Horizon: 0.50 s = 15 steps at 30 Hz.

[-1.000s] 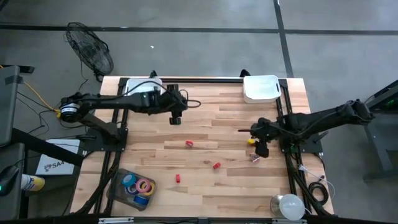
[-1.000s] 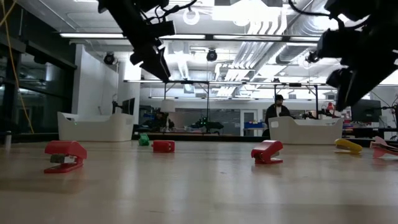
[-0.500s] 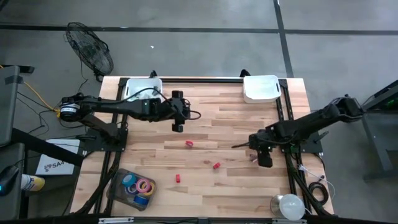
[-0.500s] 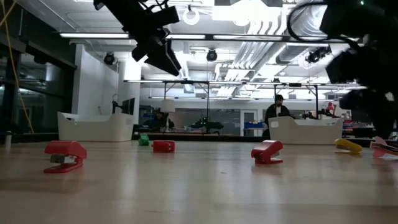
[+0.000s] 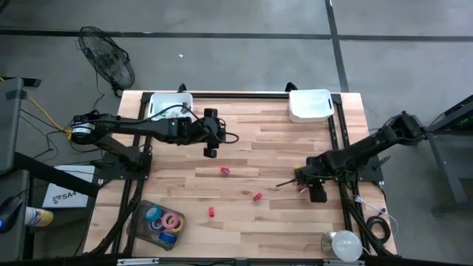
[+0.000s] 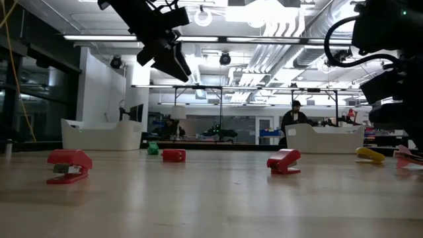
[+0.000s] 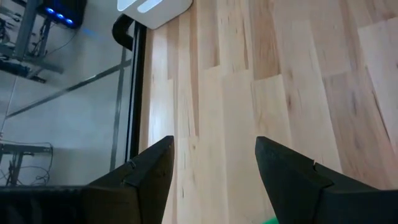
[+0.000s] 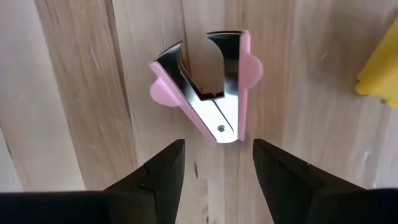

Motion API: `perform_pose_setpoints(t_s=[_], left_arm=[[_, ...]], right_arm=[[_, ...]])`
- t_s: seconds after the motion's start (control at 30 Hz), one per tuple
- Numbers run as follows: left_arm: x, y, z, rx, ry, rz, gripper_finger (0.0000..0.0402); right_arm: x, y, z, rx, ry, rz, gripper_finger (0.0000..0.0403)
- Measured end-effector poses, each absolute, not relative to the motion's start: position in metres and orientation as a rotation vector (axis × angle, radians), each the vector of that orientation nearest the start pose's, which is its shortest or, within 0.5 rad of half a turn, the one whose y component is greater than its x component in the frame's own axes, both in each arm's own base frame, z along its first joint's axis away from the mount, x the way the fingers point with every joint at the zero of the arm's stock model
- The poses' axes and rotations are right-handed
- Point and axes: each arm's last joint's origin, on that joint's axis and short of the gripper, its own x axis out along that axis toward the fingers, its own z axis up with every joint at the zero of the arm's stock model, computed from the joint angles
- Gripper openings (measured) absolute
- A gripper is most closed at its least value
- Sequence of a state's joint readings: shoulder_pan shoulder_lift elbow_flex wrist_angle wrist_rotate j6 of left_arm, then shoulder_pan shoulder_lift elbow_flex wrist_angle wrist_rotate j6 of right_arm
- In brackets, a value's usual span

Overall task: Pick and place Stapler, Stapler remover, tape
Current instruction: Put the pink staple remover into the left white bin

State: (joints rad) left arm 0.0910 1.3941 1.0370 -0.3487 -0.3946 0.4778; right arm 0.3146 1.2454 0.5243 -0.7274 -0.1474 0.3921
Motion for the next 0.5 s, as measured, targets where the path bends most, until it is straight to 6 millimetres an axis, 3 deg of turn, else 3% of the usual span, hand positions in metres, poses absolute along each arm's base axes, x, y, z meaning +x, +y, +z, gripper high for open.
perform_pose_setpoints(t_s=[0.2,0.5], left_arm=[[0.293,0.038,0.272,0.558,0.818,0.285,0.0220],[0.292,0.038,0.271,0.558,0.826,0.281,0.0220]], right_arm=[[0.165,0.061,0.135,0.201,1.520,0.100,0.0189],[0.169,0.062,0.127,0.174,1.557,0.088,0.0254]])
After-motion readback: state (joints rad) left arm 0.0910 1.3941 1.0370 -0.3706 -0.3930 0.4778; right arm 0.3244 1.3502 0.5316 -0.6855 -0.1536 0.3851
